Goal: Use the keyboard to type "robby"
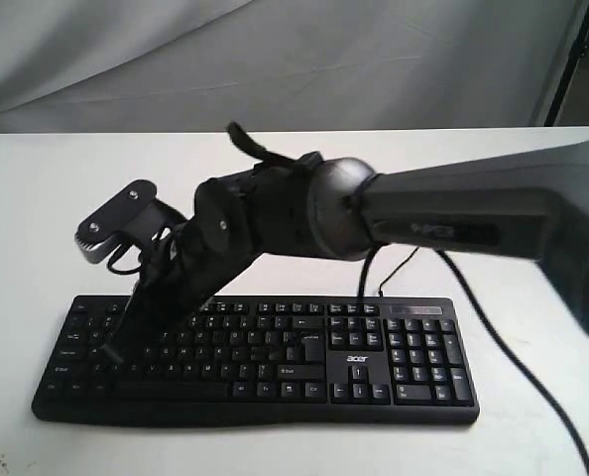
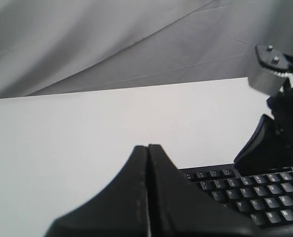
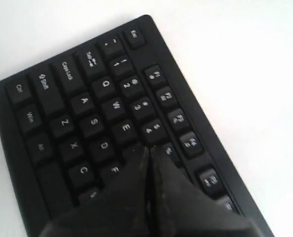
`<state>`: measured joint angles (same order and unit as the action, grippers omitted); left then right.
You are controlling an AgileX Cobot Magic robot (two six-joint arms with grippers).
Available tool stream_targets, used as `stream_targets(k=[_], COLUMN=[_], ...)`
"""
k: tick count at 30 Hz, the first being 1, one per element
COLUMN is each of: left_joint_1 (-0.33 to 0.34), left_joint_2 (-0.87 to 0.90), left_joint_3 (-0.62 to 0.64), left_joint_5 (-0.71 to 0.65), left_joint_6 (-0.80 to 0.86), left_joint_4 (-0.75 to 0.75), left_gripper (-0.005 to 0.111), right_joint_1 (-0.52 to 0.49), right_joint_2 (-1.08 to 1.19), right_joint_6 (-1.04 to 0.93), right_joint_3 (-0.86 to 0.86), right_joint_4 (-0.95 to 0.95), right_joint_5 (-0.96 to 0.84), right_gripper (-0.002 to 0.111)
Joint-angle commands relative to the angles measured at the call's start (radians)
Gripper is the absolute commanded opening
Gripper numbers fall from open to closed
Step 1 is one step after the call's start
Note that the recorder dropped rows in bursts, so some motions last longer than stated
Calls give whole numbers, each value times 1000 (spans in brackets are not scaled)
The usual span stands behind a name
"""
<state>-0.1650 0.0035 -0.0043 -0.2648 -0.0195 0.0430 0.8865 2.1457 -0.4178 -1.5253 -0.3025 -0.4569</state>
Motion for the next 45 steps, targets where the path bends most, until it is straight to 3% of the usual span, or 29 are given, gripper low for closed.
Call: stream_targets(k=[1, 8, 45], left_joint_1=[-6, -6, -6], left_joint_2=[-3, -3, -3], left_joint_3=[4, 4, 4], left_joint_5=[7, 7, 7], left_joint_6=[-3, -3, -3], left_joint_4=[5, 5, 5], left_gripper=[0, 0, 0], right_joint_1=[-47, -87, -85], right_joint_2=[-101, -195, -117], right_joint_6=[13, 31, 23], right_joint_3=[129, 343, 349], right_joint_4=[3, -4, -49], right_joint_5=[33, 160, 216], right_gripper=[0, 0, 0])
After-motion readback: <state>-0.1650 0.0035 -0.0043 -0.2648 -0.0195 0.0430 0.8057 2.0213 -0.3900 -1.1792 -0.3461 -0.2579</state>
